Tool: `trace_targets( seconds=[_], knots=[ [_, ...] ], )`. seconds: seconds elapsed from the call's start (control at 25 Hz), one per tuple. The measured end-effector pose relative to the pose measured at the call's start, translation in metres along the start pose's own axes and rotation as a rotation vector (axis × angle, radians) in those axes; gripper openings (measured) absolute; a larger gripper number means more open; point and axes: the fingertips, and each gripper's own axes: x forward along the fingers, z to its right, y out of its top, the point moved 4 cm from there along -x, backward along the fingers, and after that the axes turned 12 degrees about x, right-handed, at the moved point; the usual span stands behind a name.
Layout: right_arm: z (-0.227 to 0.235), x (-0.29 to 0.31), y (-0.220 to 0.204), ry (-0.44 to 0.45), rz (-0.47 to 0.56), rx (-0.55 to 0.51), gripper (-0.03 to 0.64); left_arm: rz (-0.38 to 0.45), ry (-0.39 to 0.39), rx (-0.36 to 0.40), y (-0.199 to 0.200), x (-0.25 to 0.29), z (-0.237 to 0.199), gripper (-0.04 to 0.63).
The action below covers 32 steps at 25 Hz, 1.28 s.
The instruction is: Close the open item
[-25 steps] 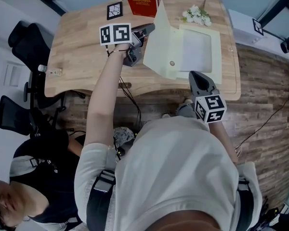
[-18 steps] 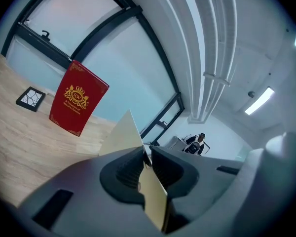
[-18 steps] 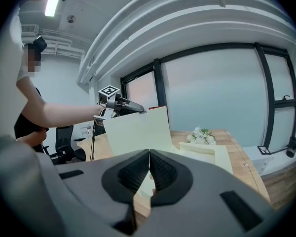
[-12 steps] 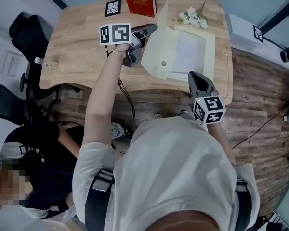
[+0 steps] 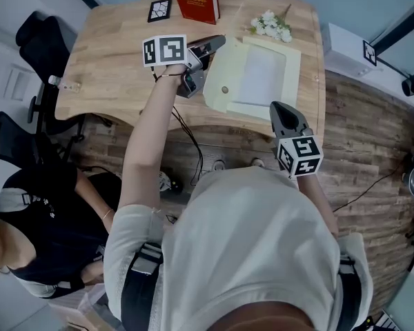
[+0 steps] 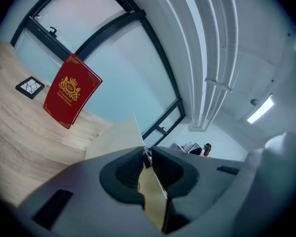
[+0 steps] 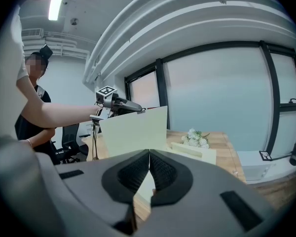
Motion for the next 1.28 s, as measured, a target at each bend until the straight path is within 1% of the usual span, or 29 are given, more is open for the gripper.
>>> trace_targets(
  seconds=[0.4, 0.64, 0.92, 0.96, 1.12, 1.28],
  knots=[
    [0.014, -0.004, 0.005, 0.030, -0.003, 0.001, 0.018, 0.023, -0.010, -0.050, -0.005, 0.015, 0.013, 0.049],
    [0.021, -0.008, 0.005, 0.049, -0.009, -0.003, 0.020, 0.021, 0.001, -0.041, -0.007, 0.024, 0.022, 0.046],
    [0.029, -0.011, 0.005, 0.076, -0.015, -0.013, 0.018, 0.031, 0.007, -0.049, -0.013, 0.034, 0.032, 0.032],
    [0.031, -0.012, 0.005, 0.079, -0.016, -0.014, 0.020, 0.030, 0.009, -0.050, -0.014, 0.036, 0.033, 0.021],
    [0.038, -0.015, 0.006, 0.088, -0.017, -0.018, 0.020, 0.008, 0.021, -0.038, -0.020, 0.044, 0.038, 0.020],
    [0.048, -0.021, 0.007, 0.092, -0.016, -0.019, 0.020, 0.004, 0.039, -0.037, -0.024, 0.052, 0.041, 0.021]
  ],
)
